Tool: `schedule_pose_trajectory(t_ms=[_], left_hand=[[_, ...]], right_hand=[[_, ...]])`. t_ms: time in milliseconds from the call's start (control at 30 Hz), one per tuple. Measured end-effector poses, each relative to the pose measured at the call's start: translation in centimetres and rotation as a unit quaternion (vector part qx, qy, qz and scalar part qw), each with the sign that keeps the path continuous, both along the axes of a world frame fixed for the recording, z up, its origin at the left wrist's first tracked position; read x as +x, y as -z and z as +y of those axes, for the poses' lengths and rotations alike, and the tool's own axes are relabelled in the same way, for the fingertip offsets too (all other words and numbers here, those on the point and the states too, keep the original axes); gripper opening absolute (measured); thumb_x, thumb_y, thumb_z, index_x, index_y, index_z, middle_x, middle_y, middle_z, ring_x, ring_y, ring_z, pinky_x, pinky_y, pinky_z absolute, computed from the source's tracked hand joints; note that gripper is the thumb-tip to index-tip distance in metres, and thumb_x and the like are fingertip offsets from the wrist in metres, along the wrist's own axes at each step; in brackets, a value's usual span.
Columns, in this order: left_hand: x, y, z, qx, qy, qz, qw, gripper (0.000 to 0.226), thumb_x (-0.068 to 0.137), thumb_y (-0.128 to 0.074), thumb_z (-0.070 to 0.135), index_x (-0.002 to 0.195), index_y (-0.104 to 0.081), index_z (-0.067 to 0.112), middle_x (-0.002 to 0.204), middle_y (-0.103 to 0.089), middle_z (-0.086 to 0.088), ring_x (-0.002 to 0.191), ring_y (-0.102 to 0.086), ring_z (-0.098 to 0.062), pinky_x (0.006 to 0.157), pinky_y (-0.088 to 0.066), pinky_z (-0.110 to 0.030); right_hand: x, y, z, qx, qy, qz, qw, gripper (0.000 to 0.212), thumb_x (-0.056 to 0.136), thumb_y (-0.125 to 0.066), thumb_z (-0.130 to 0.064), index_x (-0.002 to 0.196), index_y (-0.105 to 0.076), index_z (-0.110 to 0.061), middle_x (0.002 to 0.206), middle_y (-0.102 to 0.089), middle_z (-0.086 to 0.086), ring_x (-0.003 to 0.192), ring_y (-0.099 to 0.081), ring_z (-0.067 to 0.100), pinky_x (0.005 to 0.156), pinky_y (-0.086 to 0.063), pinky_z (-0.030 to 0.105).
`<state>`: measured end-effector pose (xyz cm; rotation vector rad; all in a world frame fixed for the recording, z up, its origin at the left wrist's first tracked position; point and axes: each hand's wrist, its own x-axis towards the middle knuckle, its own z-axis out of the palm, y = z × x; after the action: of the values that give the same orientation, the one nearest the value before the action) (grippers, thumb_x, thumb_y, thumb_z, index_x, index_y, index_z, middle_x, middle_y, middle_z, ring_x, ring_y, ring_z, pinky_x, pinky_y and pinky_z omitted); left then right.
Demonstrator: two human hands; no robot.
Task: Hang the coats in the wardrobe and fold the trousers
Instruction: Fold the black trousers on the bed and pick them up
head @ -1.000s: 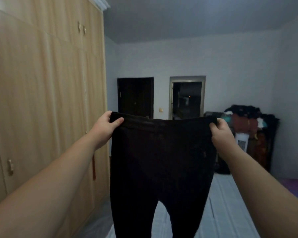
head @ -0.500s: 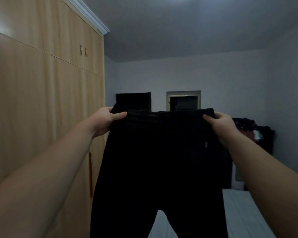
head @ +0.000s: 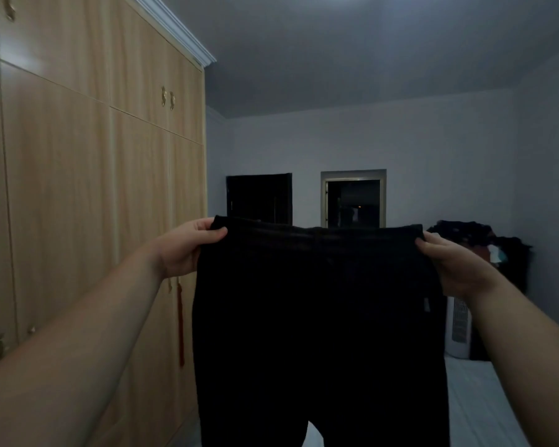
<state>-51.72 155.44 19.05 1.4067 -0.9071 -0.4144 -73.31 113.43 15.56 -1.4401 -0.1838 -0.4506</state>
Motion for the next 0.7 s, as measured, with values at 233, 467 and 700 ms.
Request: schedule_pose_trajectory(t_ms=[233,467,700], left_hand=[[-0.4,1.3,-1.4,0.078,-0.072,0.058,0.993,0.042,0.094,-0.064,0.019,0.129,-0.057,-0.004,0.124,-0.065,-0.021,0.102,-0.069,-0.029,0.085,-0.060,-0.038],[-3.1,3.5,-7.6,0.089,-0.247,0.133,0.956,0.013,0.094,-0.063,0.009,0.091,-0.060,-0.003,0.066,-0.071,-0.015,0.065,-0.069,-0.028,0.043,-0.055,-0.027],[-5.7,10.1,-11.7,-0.023,-0.252,0.023,0.967,0.015,0.087,-0.072,0.016,0.101,-0.071,0.013,0.095,-0.075,-0.009,0.091,-0.072,-0.030,0.080,-0.060,-0.041]], right_hand=[[0.9,1.4,0.3,0.011,0.049,0.123,0.991,0.034,0.101,-0.049,-0.013,0.130,-0.058,0.002,0.122,-0.066,0.024,0.105,-0.067,0.035,0.086,-0.058,0.045],[5.9,3.9,2.6,-0.033,0.382,0.201,0.901,0.024,0.085,-0.070,-0.018,0.096,-0.066,0.004,0.094,-0.069,0.021,0.085,-0.068,0.038,0.085,-0.058,0.049],[6.2,9.0,8.0,0.037,0.300,0.094,0.949,0.043,0.091,-0.062,-0.023,0.132,-0.054,-0.014,0.116,-0.064,0.014,0.101,-0.066,0.033,0.090,-0.057,0.050]])
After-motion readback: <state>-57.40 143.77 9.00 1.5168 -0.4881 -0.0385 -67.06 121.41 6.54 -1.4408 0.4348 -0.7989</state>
